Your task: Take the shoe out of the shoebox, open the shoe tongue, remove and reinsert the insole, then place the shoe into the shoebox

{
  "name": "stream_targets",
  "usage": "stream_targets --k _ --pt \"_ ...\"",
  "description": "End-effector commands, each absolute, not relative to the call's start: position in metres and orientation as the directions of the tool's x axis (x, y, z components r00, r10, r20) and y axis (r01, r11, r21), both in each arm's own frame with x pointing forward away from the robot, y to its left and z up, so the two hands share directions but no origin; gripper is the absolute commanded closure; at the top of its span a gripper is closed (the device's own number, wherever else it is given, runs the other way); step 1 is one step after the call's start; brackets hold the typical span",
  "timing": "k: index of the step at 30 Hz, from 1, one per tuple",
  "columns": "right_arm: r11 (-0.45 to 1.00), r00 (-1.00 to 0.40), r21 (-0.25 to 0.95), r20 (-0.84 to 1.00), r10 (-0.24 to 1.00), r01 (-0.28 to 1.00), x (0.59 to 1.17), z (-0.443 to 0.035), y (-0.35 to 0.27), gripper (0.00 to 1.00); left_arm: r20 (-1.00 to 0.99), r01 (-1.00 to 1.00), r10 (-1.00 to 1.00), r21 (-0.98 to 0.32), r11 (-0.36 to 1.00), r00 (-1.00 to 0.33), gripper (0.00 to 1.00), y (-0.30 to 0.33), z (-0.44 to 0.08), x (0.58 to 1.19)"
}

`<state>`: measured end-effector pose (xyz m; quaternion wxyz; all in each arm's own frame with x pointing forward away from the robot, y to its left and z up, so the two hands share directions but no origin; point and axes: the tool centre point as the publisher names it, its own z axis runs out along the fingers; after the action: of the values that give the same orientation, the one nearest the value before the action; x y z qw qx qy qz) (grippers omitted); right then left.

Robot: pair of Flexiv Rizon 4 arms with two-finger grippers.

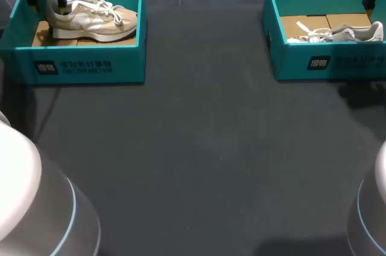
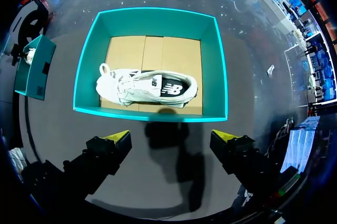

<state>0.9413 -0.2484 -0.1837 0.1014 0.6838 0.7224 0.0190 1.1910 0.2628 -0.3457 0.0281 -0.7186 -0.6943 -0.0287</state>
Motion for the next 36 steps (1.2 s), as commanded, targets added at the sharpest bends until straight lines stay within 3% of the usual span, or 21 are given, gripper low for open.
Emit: stream_targets --k 1,23,24,26,31,34,36 --pt "0.064 -0.044 0.167 -0.122 0.992 0.984 0.940 -0.184 -0.248 0.00 0.089 0.999 0.996 -0.002 -0.032 0.032 0.22 0.262 -0.356 1.192" --pt "0.064 -0.044 0.167 -0.122 0.992 0.984 0.940 -0.184 -0.248 0.00 0.127 1.000 0.992 -0.008 -0.017 0.018 0.29 0.267 -0.375 1.196" --pt "0.064 -0.044 0.167 -0.122 0.992 0.984 0.940 -0.184 -0.248 0.00 0.128 1.000 0.992 -0.009 -0.016 0.017 0.32 0.267 -0.375 1.197" --pt "0.064 -0.044 0.167 -0.122 0.992 0.984 0.940 -0.184 -0.248 0.00 0.129 1.000 0.991 -0.010 -0.014 0.015 0.49 0.268 -0.376 1.197" --pt "0.064 -0.044 0.167 -0.122 0.992 0.984 0.940 -0.184 -0.248 0.00 0.130 1.000 0.991 -0.012 -0.011 0.012 0.55 0.269 -0.376 1.199" --pt "0.064 -0.044 0.167 -0.122 0.992 0.984 0.940 -0.184 -0.248 0.00 0.128 1.000 0.992 -0.012 -0.011 0.013 0.71 0.270 -0.376 1.199" --pt "0.064 -0.044 0.167 -0.122 0.992 0.984 0.940 -0.184 -0.248 0.00 0.127 1.000 0.992 -0.013 -0.014 0.015 0.87 0.270 -0.375 1.199"
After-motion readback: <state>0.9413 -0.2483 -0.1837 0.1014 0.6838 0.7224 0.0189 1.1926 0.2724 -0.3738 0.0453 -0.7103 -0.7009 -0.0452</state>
